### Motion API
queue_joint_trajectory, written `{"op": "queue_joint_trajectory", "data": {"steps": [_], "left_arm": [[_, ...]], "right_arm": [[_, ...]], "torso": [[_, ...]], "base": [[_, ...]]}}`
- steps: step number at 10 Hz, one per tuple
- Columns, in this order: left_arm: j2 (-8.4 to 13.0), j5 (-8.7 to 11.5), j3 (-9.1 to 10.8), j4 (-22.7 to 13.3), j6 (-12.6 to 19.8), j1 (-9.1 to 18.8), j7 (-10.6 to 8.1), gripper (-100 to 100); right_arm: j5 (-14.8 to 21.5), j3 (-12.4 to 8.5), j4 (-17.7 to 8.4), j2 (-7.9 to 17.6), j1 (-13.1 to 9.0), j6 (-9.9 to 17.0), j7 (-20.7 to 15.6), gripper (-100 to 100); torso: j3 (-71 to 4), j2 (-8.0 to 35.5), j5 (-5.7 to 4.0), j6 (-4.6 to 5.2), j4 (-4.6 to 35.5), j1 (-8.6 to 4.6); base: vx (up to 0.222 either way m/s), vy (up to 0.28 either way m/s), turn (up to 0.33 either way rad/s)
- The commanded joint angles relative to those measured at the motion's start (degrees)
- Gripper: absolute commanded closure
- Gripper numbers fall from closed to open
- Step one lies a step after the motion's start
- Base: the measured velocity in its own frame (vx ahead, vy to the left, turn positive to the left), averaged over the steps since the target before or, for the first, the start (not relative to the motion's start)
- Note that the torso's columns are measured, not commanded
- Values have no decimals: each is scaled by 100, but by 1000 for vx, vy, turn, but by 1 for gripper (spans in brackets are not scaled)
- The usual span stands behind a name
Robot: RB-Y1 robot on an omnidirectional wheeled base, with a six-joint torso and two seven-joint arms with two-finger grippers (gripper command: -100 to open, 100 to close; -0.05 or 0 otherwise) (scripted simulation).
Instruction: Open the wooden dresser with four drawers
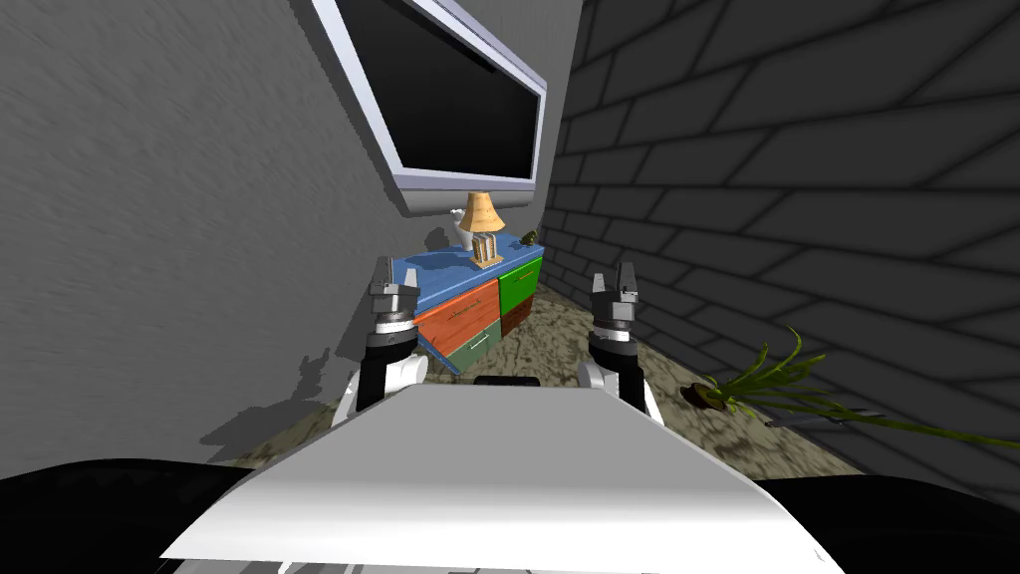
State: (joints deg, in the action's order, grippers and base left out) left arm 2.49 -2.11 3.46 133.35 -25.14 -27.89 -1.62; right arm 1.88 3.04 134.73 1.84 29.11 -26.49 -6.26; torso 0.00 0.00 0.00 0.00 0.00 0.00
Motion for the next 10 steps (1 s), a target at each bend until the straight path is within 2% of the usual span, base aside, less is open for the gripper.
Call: {"op": "queue_joint_trajectory", "data": {"steps": [1,9,10], "left_arm": [[0,0,0,0,0,0,0,0],[0,0,0,2,-1,0,0,0],[198,35,37,-82,19,23,-9,-100]], "right_arm": [[0,0,0,0,0,0,0,0],[0,0,2,0,0,-1,0,0],[0,0,2,0,0,-1,0,0]], "torso": [[-467,232,0,0,235,0],[-7073,3539,0,0,3537,0],[-7919,3962,0,0,3960,0]], "base": [[0,0,0],[0,0,0],[48,-58,44]]}}
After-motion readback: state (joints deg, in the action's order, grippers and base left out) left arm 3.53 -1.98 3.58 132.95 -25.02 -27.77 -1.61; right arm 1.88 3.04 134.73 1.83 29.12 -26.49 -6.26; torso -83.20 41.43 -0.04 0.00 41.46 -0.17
